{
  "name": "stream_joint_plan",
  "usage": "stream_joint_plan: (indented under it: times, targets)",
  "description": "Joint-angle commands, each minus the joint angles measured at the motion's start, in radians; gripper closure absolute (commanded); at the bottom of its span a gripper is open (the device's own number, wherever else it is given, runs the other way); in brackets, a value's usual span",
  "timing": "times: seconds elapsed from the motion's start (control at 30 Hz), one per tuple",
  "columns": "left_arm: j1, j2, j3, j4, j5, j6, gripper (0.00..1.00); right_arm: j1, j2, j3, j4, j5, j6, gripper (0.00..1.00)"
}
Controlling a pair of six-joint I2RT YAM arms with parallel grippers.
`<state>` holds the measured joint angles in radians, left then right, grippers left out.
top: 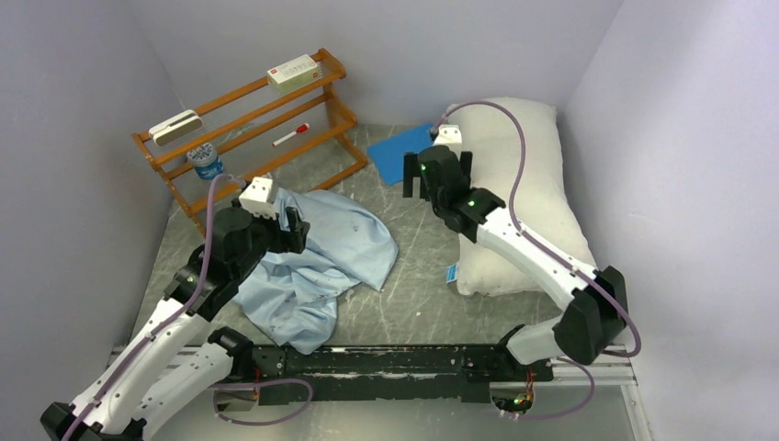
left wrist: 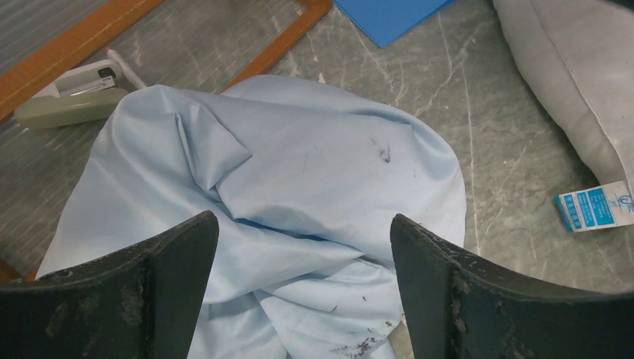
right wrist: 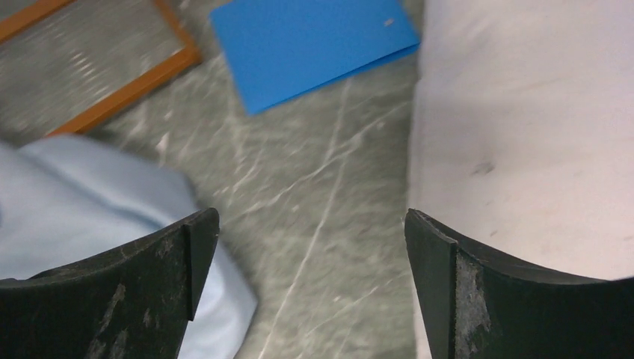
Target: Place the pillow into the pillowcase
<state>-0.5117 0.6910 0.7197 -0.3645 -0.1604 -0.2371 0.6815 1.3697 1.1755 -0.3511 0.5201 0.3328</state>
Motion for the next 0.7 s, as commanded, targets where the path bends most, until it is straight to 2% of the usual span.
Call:
stream_joint_plan:
  times: [0.0, 0.17, 0.27, 0.33, 0.43, 0.6, 0.67]
  targets:
    - [-0.003, 0.005, 0.010, 0.018, 0.044, 0.041, 0.11, -0.087, 0.067, 0.090, 0.026, 0.126, -0.106, 0.01]
    - [-0.004, 0.065, -0.007, 0.042, 0.074, 0.037, 0.09, -0.185, 0.090, 0.132, 0.014, 0.029, -0.122, 0.01]
    - [-0.004, 0.206, 0.078, -0.049, 0.071, 0.020, 0.14, -0.211, 0.074, 0.135, 0.002, -0.038, -0.110, 0.01]
    - [-0.004, 0.307, 0.163, -0.144, 0.026, -0.021, 0.17, -0.210, 0.047, 0.103, 0.021, -0.176, -0.101, 0.03]
    - [-0.002, 0.364, 0.220, -0.181, -0.006, -0.070, 0.19, -0.169, 0.005, 0.034, 0.053, -0.318, -0.065, 0.05]
    - [-0.002, 0.274, 0.169, -0.122, -0.001, -0.132, 0.26, -0.025, -0.029, -0.043, 0.054, -0.390, -0.020, 0.09]
    - [-0.002, 0.226, 0.145, -0.110, -0.011, -0.146, 0.27, 0.026, -0.035, -0.082, 0.049, -0.421, 0.001, 0.14]
